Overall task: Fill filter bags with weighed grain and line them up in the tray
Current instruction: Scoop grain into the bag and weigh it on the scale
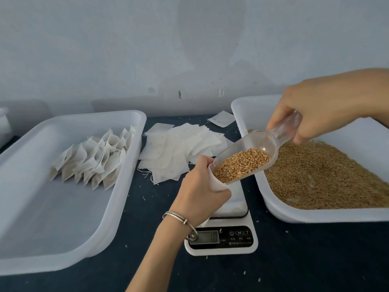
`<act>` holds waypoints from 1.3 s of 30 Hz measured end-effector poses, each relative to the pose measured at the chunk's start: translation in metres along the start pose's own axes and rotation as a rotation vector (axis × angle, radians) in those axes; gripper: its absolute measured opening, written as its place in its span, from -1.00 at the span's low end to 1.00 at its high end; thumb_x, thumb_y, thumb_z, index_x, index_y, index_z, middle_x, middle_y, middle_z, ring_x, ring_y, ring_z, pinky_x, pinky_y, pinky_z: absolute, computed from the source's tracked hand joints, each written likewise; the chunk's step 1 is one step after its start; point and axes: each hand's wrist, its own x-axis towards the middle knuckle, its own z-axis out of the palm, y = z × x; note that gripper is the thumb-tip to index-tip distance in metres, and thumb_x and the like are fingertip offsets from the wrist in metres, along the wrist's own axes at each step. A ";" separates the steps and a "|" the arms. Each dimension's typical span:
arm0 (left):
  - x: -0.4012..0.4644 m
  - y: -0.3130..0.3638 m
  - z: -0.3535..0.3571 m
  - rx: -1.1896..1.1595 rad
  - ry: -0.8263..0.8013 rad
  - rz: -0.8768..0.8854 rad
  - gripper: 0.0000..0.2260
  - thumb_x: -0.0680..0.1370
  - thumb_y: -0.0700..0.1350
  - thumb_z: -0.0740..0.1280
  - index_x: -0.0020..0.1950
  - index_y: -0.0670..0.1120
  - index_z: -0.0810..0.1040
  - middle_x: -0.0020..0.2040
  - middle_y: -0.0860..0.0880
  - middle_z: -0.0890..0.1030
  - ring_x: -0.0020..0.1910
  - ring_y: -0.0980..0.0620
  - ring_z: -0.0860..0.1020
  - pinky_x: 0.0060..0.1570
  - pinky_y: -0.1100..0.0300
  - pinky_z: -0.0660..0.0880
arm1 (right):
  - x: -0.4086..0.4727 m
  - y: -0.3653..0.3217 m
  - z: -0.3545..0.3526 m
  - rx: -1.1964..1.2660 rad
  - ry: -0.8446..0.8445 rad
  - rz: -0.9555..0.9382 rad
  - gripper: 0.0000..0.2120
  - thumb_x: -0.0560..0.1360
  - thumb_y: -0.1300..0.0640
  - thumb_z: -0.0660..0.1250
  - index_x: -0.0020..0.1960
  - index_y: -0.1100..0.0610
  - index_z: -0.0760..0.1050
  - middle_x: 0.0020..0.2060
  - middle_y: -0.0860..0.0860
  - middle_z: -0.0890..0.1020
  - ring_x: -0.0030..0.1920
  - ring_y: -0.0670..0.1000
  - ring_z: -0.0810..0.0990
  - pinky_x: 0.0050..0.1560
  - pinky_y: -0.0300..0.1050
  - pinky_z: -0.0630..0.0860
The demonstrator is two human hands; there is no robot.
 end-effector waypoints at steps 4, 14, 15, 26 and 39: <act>0.000 0.000 0.000 -0.018 0.003 0.001 -0.65 0.37 -0.22 0.38 0.06 0.01 0.33 -0.17 0.13 0.48 -0.40 0.24 0.43 -0.46 0.43 0.31 | 0.002 -0.001 -0.002 -0.009 0.012 0.009 -0.56 0.35 0.19 0.47 0.07 -0.28 0.56 -0.08 -0.21 0.61 -0.07 -0.11 0.56 0.04 -0.08 0.54; -0.001 -0.001 0.000 -0.063 -0.008 0.012 -0.66 0.40 -0.25 0.36 0.02 0.05 0.30 -0.06 0.21 0.46 -0.37 0.34 0.45 -0.45 0.46 0.32 | 0.002 -0.003 -0.003 -0.028 0.018 0.008 -0.56 0.35 0.17 0.46 0.09 -0.28 0.55 -0.09 -0.21 0.61 -0.12 -0.14 0.55 0.00 -0.12 0.54; -0.001 -0.001 0.000 -0.062 -0.004 0.015 -0.65 0.40 -0.25 0.36 -0.01 0.08 0.30 -0.05 0.22 0.46 -0.36 0.34 0.45 -0.44 0.46 0.32 | 0.002 -0.003 -0.003 -0.024 0.019 0.006 -0.56 0.35 0.17 0.47 0.09 -0.28 0.56 -0.11 -0.22 0.60 -0.13 -0.14 0.55 -0.02 -0.13 0.54; -0.001 -0.003 0.001 -0.104 0.004 -0.022 -0.66 0.39 -0.25 0.34 0.03 0.07 0.33 0.07 0.09 0.51 -0.42 0.33 0.44 -0.48 0.47 0.31 | 0.000 -0.001 -0.005 0.008 0.032 0.011 -0.58 0.36 0.20 0.46 0.05 -0.26 0.57 -0.16 -0.20 0.61 -0.10 -0.08 0.58 0.02 -0.05 0.56; 0.000 -0.004 0.003 -0.111 0.013 -0.034 -0.66 0.39 -0.26 0.34 0.05 0.05 0.35 0.05 0.13 0.51 -0.41 0.33 0.45 -0.49 0.47 0.32 | -0.003 0.005 0.001 0.030 0.035 0.019 -0.58 0.35 0.20 0.45 0.06 -0.26 0.57 -0.10 -0.17 0.64 -0.07 -0.04 0.61 0.03 -0.03 0.58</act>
